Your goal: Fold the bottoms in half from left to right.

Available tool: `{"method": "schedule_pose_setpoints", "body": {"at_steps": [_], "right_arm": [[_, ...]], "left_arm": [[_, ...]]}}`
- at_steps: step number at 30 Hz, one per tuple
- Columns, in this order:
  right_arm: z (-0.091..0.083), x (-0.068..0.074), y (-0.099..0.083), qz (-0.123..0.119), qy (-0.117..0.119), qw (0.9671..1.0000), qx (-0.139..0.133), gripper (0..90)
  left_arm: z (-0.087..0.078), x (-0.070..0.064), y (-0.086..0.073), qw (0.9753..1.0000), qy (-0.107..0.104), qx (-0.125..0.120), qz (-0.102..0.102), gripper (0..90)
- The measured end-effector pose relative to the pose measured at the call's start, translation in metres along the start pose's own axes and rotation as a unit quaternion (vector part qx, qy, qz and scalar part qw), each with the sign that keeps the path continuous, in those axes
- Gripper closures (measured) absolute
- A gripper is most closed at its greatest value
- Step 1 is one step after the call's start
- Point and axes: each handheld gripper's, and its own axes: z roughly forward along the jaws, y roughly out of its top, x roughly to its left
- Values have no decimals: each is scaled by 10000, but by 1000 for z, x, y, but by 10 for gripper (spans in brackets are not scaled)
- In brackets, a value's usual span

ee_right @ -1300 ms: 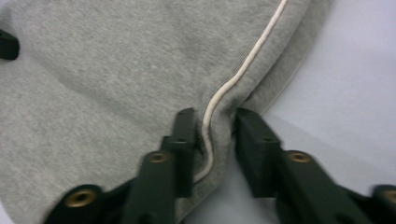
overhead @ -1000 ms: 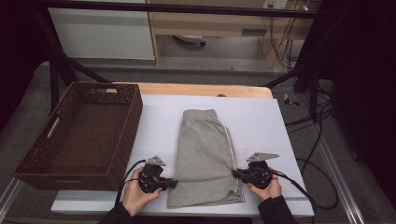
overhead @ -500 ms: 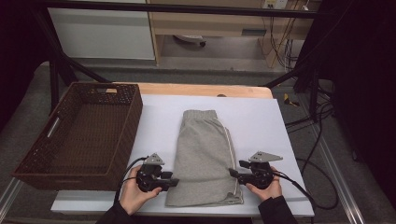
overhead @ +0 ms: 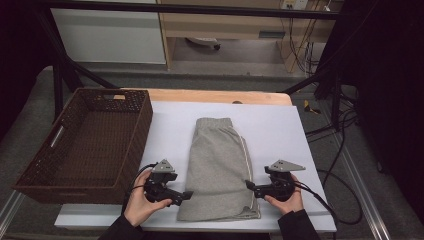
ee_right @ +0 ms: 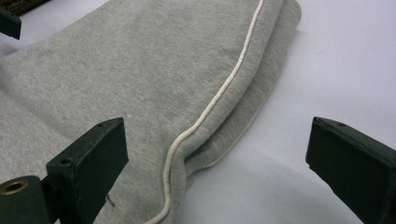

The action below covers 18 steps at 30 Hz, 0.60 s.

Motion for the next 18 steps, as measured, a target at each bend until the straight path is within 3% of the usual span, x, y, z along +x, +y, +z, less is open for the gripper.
{"method": "schedule_pose_setpoints", "body": {"at_steps": [18], "right_arm": [[-4,-2,2,93,15,10000,12,31]], "left_arm": [[-6,9,26,9999,135,-106,24,72]]}}
